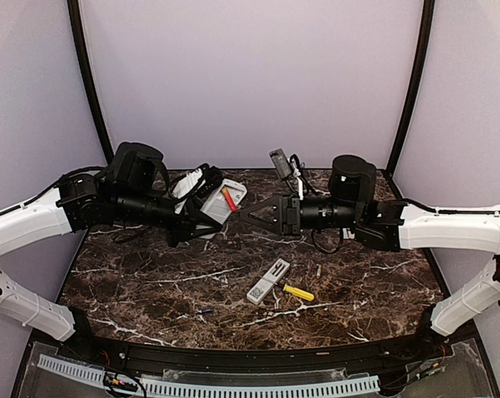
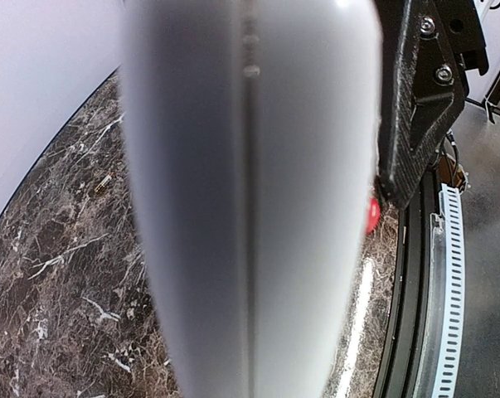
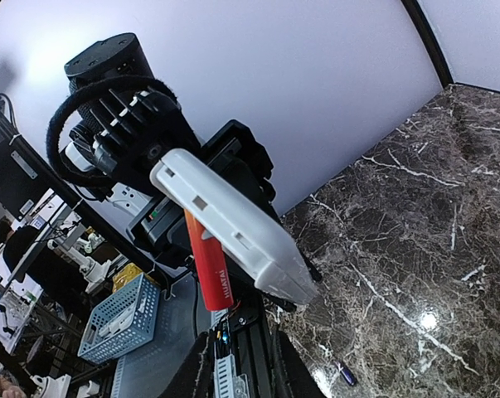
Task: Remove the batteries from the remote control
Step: Remove the battery from the remote control without the battery cover.
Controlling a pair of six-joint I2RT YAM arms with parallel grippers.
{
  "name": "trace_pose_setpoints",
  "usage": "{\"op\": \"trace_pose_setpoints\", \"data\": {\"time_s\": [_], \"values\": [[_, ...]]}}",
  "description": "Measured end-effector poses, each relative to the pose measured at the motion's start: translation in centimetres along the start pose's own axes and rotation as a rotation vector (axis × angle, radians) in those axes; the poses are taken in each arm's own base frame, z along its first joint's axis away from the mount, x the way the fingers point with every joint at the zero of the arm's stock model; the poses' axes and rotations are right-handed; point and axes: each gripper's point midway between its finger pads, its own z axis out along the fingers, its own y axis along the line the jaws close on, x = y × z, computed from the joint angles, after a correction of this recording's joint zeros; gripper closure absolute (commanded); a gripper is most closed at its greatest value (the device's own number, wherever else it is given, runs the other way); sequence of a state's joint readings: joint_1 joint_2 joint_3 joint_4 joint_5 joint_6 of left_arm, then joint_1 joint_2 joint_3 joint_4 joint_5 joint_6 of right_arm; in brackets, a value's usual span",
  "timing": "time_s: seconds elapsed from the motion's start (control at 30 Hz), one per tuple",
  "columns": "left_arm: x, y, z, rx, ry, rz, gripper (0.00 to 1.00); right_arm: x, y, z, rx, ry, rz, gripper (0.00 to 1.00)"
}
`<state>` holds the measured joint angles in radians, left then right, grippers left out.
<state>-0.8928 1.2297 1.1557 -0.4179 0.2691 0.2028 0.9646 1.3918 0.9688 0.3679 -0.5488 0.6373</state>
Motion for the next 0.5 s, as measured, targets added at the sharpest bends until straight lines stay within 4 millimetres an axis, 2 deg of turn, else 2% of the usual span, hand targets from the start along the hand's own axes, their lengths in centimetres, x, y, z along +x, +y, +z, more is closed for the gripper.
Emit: {"op": "trace_pose_setpoints", "data": {"time_s": [0.23, 0.5], "values": [[0.0, -0.1, 0.0, 0.004, -0.001, -0.006, 1.0, -0.4, 0.6, 0.0, -0.02, -0.012, -0.014, 0.76], [0.0, -0.2, 0.0, 0.012, -0.003, -0.012, 1.0, -1.8, 1.3, 0.5, -0.048, -0.042, -0.041, 0.76]]}}
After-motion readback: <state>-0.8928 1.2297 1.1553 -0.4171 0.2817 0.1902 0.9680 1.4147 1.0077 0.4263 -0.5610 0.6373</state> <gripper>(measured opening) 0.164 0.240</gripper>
